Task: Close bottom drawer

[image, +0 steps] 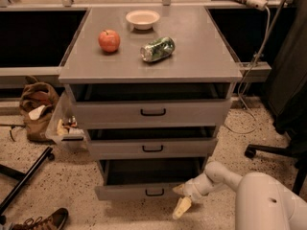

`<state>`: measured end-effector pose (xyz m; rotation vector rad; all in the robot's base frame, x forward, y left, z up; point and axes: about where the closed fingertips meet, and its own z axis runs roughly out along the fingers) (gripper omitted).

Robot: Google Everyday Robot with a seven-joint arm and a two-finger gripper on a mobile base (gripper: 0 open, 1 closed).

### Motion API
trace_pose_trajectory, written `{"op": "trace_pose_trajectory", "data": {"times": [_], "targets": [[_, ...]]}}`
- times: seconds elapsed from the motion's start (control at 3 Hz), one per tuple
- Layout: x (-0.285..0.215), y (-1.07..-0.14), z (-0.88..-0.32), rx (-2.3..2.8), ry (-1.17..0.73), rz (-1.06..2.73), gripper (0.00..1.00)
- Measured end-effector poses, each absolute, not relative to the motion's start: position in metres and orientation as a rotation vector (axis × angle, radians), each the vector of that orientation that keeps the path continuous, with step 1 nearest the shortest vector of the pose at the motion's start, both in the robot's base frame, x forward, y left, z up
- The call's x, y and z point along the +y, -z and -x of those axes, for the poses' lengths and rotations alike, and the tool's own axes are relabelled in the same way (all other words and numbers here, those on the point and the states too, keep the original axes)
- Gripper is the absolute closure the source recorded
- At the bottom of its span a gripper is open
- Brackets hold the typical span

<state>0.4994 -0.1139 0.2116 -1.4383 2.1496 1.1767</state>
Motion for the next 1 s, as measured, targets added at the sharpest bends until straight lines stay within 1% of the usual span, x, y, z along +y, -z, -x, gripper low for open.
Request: {"op": "trace_pose_trajectory", "data": {"times": [0.33, 0.67, 1.0], "targets": [[-0.104, -0.209, -0.534, 2.146, -1.174, 1.459, 0.0], [-0.08, -0.204, -0.572, 2.107, -1.179, 1.499, 0.0], [-0.079, -0.204, -0.573, 2.105, -1.176, 1.499, 0.0]]}}
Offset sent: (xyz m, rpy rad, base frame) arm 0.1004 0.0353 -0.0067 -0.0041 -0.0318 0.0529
